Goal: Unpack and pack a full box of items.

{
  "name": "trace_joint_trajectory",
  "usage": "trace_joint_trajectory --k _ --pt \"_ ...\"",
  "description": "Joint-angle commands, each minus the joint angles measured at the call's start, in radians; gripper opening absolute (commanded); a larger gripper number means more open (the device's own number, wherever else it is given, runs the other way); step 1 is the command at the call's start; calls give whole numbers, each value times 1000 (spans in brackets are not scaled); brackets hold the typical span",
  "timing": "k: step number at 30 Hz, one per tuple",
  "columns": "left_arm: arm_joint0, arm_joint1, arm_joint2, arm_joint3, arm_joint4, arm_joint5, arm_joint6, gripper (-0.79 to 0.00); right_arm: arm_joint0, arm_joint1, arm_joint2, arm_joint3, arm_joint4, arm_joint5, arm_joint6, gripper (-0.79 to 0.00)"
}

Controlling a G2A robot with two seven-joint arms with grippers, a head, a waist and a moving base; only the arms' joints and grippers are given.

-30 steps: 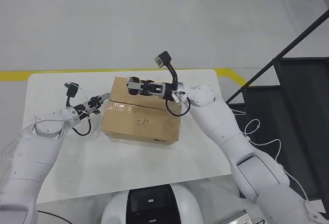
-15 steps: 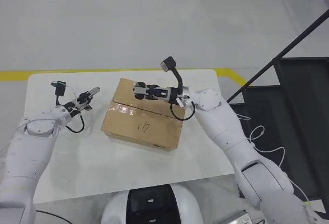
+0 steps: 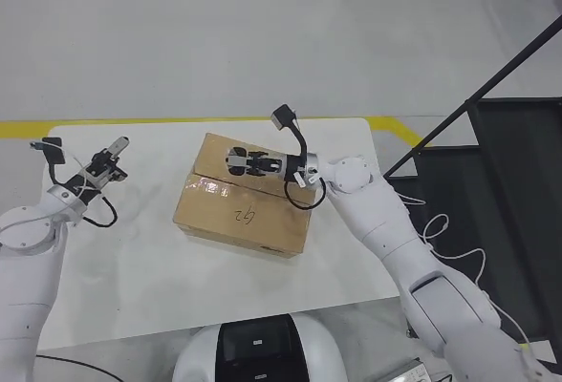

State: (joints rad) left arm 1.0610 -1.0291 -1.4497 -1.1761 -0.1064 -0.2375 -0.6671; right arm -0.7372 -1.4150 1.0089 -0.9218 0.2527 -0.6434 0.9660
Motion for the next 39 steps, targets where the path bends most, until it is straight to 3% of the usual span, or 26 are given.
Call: trace_joint_trajectory --k 1,12,27,30,31,39 --pt "22 3 -12 -32 1 15 3 0 8 -6 -16 16 -4 -2 -14 -785" --pt "83 14 -59 -113 14 60 7 0 68 -52 -112 148 -37 -24 -99 -785" --pt "119 21 -98 -143 7 67 6 0 135 -111 -201 297 -81 -36 -155 -785" --pt "123 22 -101 -143 1 61 4 0 144 -119 -212 309 -90 -39 -151 -95" --pt "123 22 -102 -142 -1 59 3 0 147 -121 -214 313 -91 -40 -152 0" --pt "122 21 -103 -125 -24 32 -2 0 174 -127 -219 311 -145 -49 -177 0"
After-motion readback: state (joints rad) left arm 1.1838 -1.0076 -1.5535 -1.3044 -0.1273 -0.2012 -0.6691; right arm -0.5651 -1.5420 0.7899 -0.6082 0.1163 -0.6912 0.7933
